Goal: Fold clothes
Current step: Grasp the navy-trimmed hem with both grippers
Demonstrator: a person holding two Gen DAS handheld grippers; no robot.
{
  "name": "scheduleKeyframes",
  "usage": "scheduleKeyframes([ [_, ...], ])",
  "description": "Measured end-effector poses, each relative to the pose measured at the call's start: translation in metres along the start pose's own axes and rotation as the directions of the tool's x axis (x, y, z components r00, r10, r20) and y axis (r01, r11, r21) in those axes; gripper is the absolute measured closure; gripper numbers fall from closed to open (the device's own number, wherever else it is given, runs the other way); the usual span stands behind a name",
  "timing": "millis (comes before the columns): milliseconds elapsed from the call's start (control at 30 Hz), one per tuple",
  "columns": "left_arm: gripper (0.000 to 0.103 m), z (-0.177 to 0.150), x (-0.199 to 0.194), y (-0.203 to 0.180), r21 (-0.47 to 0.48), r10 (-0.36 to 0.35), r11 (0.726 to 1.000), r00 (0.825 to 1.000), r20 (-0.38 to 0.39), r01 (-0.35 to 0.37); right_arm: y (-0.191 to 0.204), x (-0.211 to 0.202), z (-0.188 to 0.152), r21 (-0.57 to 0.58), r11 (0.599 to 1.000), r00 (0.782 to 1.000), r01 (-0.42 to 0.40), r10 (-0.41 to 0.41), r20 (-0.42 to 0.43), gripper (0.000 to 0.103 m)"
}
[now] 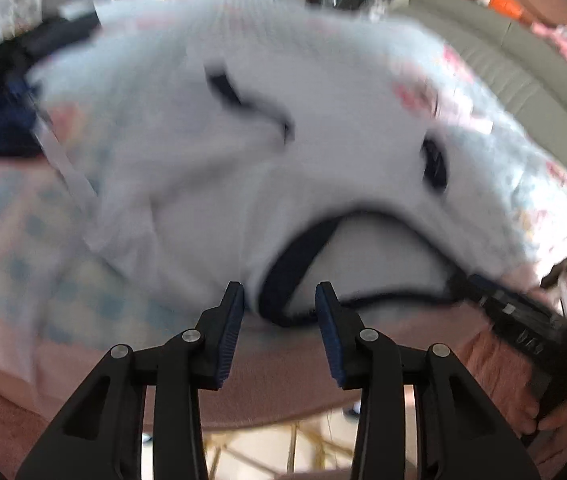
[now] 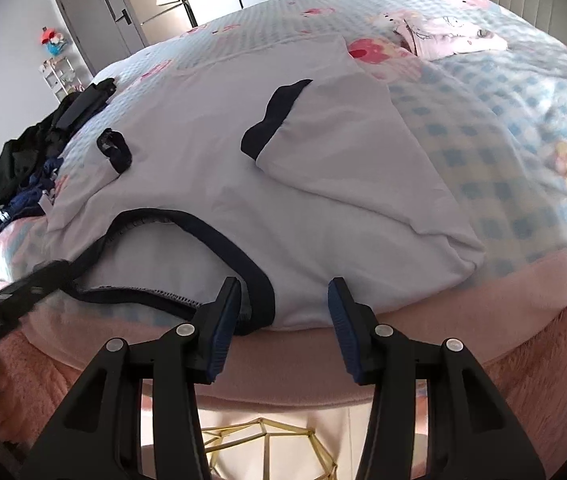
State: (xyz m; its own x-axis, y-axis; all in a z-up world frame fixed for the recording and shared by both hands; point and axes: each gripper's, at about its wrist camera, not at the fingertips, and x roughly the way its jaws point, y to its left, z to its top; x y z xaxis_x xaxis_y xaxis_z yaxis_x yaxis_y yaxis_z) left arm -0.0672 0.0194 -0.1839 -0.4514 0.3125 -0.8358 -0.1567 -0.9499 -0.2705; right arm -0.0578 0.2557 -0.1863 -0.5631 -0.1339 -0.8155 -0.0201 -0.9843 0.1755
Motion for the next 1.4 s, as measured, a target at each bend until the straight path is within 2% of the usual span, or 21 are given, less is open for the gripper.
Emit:
scheduleKeyframes([
  [33,0.064,-0.004,0.007,0.006,-0.029,-0.027,0.999,0.999,-0.046,0.026,0.000,0.000,-0.002,-0.006,1.000,1.000,0.010,-0.010,-0.009,0.057],
  [100,0.064,-0.015,0.003,0.017,-0.086,-0.105,0.991,0.992,-0.063,0.100,-0.001,-0.001,-0.005,-0.010,1.000,1.000,0.015,-0.015,-0.019,0.057],
  [200,0.064,-0.024,-0.014,0.039,-0.182,-0.175,0.968,0.984,-0.013,0.170,-0.011,-0.011,-0.007,0.026,1.000,1.000,-0.008,0.008,0.001,0.057],
  [300,0.062,-0.025,-0.030,0.065,-0.286,-0.187,0.938,0.981,0.055,0.195,-0.029,-0.027,-0.006,0.116,0.993,0.998,-0.014,0.007,0.064,0.056],
  [400,0.062,-0.024,-0.034,0.087,-0.373,-0.205,0.898,0.972,0.113,0.233,-0.064,-0.042,0.002,0.274,0.962,0.988,0.001,-0.043,0.146,0.049],
  [500,0.062,-0.015,-0.026,0.092,-0.392,-0.200,0.890,0.972,0.124,0.233,-0.096,-0.034,0.006,0.373,0.927,0.993,-0.047,0.004,0.115,0.047],
  [533,0.062,-0.010,-0.025,0.091,-0.381,-0.180,0.899,0.975,0.129,0.217,-0.102,-0.030,0.005,0.390,0.919,0.995,-0.049,0.012,0.096,0.047],
  [567,0.062,-0.005,-0.024,0.090,-0.370,-0.163,0.907,0.977,0.135,0.202,-0.103,-0.028,0.004,0.394,0.917,0.996,-0.063,0.031,0.087,0.047],
  [667,0.062,0.003,-0.026,0.098,-0.379,-0.167,0.899,0.971,0.170,0.221,-0.102,-0.024,0.000,0.385,0.915,0.992,-0.123,0.103,0.073,0.047],
  [733,0.062,0.007,-0.021,0.102,-0.380,-0.196,0.889,0.963,0.184,0.253,-0.101,-0.021,-0.003,0.380,0.911,0.987,-0.163,0.150,0.064,0.046],
  [800,0.064,0.010,-0.012,0.104,-0.380,-0.242,0.875,0.952,0.189,0.299,-0.101,-0.017,-0.005,0.386,0.896,0.975,-0.219,0.214,0.055,0.055],
  [867,0.069,0.005,0.000,0.104,-0.404,-0.236,0.870,0.958,0.161,0.282,-0.101,-0.008,-0.004,0.419,0.865,0.957,-0.277,0.285,0.045,0.055],
  [1000,0.070,-0.011,-0.008,0.102,-0.399,-0.231,0.868,0.952,0.201,0.295,-0.100,0.000,-0.003,0.406,0.884,0.971,-0.231,0.236,0.040,0.057],
  [1100,0.082,-0.006,-0.013,0.105,-0.380,-0.202,0.883,0.955,0.217,0.273,-0.104,-0.001,-0.003,0.424,0.876,0.973,-0.232,0.215,0.088,0.057],
  [1133,0.082,-0.004,-0.016,0.107,-0.382,-0.193,0.884,0.955,0.226,0.269,-0.105,-0.005,0.000,0.414,0.881,0.973,-0.229,0.200,0.114,0.057],
  [1167,0.082,-0.004,-0.014,0.108,-0.398,-0.216,0.868,0.948,0.236,0.297,-0.103,-0.011,0.003,0.389,0.894,0.974,-0.220,0.179,0.139,0.057],
  [1233,0.082,-0.003,-0.011,0.110,-0.428,-0.258,0.834,0.932,0.255,0.348,-0.098,-0.015,0.008,0.355,0.912,0.975,-0.206,0.161,0.154,0.057],
  [1300,0.079,-0.007,-0.001,0.110,-0.455,-0.256,0.824,0.939,0.231,0.337,-0.096,-0.011,0.011,0.347,0.916,0.976,-0.202,0.159,0.147,0.056],
  [1367,0.076,-0.009,0.003,0.105,-0.457,-0.234,0.830,0.943,0.235,0.320,-0.098,0.002,0.010,0.381,0.900,0.977,-0.211,0.180,0.115,0.055],
  [1400,0.068,-0.008,0.003,0.102,-0.460,-0.230,0.829,0.943,0.239,0.318,-0.100,0.007,0.008,0.392,0.896,0.978,-0.210,0.182,0.106,0.055],
])
